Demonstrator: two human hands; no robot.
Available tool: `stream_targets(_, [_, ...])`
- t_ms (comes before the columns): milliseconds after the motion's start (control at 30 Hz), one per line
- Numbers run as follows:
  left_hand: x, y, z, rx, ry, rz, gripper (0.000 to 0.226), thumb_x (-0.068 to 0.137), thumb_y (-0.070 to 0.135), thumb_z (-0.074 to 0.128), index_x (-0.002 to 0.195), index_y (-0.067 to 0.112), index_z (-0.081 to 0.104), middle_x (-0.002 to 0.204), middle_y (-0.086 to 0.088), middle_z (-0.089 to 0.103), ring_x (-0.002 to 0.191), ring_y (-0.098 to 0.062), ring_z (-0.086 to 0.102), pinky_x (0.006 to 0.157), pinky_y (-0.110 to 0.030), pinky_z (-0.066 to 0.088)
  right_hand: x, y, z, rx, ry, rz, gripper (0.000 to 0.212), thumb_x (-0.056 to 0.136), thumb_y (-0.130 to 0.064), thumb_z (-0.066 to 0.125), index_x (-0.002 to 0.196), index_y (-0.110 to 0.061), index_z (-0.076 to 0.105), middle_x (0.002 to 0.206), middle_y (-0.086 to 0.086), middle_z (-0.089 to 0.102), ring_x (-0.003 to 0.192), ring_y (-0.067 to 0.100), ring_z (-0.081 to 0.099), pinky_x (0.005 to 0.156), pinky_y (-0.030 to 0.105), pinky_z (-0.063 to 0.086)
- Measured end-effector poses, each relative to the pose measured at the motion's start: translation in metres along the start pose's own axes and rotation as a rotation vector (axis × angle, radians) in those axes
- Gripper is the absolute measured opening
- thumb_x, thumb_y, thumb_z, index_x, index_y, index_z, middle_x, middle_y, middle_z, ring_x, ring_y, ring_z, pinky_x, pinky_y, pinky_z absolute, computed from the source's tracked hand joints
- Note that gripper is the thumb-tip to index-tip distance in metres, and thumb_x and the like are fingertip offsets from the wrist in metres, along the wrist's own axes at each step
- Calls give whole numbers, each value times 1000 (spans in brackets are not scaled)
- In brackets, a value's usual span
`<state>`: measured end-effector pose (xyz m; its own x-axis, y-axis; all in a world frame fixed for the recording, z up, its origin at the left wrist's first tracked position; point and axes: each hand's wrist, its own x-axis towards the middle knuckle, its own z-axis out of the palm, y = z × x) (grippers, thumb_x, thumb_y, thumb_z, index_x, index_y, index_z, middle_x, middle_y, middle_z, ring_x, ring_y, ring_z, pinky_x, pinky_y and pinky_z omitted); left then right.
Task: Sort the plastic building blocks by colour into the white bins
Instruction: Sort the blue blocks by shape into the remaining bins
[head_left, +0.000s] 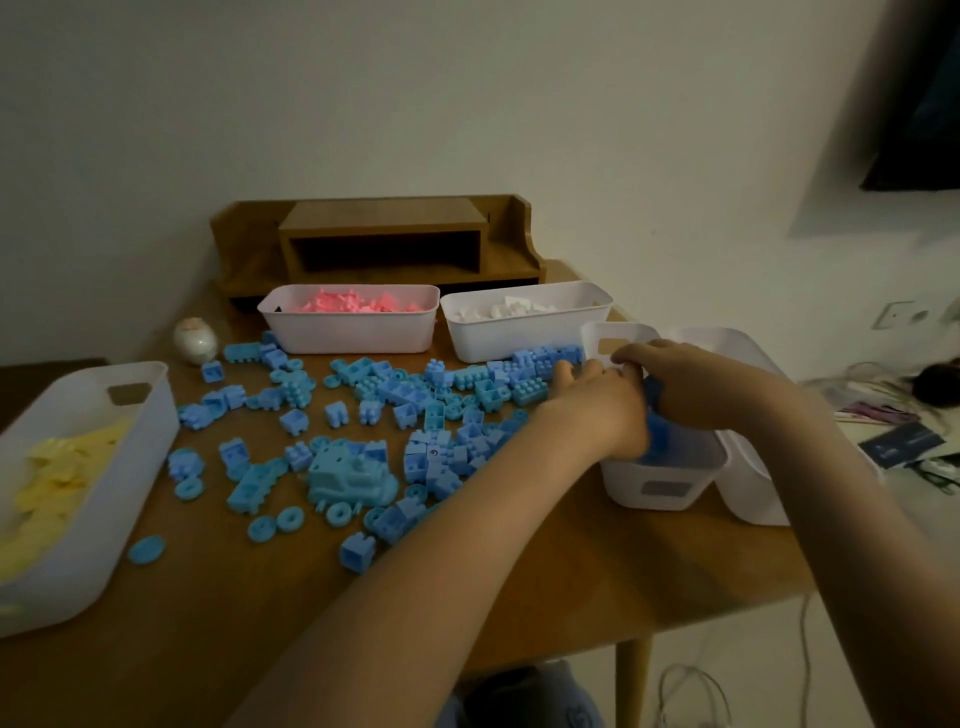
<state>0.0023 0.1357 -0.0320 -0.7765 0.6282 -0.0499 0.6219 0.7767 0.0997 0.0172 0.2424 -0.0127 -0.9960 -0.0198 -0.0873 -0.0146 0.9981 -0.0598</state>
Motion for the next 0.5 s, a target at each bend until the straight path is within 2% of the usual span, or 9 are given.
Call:
stream_targets(100, [-14, -12, -2, -186, 82, 11, 49, 93, 26, 49, 137, 13, 33, 130, -9, 44, 123, -28, 33, 98, -43, 24, -2, -7, 2, 23, 2, -11, 61, 89, 3, 47, 143, -16, 26, 140, 12, 40, 122, 26, 46, 104, 36, 37])
stream_targets(167, [-25, -26, -2, -242, 132, 2, 52, 92, 23, 48, 141, 17, 30, 137, -7, 41, 126, -27, 31, 99, -42, 24, -4, -16, 3, 44, 26, -8, 61, 88, 4, 47, 142, -17, 27, 139, 11, 41, 122, 25, 46, 102, 35, 40])
stream_targets(333, [-55, -71, -2, -186, 152, -88, 44, 98, 23, 40, 142, 22, 33, 146, -2, 37, 133, -25, 29, 103, -41, 23, -10, -46, -1, 93, 154, -68, 61, 88, 4, 45, 143, -19, 31, 144, 10, 36, 132, 28, 34, 105, 37, 35])
stream_targets(500, [-83, -118, 1, -181, 124, -200, 38, 101, 21, 39, 138, 25, 40, 144, 1, 41, 131, -23, 33, 102, -41, 24, 3, -89, 2, 92, 226, -134, 56, 89, -3, 48, 140, -22, 36, 141, 7, 42, 127, 28, 38, 101, 38, 36])
